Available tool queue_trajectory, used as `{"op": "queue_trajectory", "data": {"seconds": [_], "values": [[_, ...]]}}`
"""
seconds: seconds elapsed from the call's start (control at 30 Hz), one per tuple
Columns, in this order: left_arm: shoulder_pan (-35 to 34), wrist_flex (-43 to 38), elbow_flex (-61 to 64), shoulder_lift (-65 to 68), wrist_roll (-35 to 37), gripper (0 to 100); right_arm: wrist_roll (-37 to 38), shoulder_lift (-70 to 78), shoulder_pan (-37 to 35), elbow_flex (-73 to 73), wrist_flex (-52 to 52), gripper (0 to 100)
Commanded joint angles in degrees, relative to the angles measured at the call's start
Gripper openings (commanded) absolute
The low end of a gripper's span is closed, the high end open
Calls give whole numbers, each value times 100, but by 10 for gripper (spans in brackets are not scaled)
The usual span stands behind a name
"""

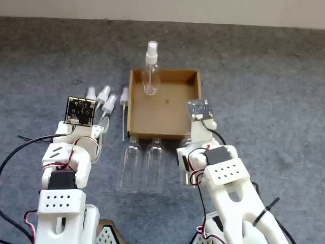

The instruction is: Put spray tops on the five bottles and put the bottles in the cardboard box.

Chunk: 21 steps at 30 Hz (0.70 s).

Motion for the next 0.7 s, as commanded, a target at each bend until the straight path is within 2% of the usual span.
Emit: {"op": "queue_trajectory", "data": {"seconds": [0.0, 0.1, 0.27, 0.37, 0.5, 0.67], "values": [[-48, -114, -31, 66, 26, 223, -53, -119, 48, -382, -31, 31], [-48, -114, -31, 66, 26, 223, 246, -119, 180, -971, 444, 31], [-57, -114, -31, 66, 26, 223, 1705, -119, 787, -2176, 1235, 34], [-57, -114, -31, 66, 26, 223, 2690, -66, 1525, -2651, 1279, 34], [-48, -114, -22, 66, 26, 223, 3279, 31, 2730, -2958, 1270, 34], [-48, -114, -22, 66, 26, 223, 4431, 1279, 4004, -2993, 1270, 34]]}}
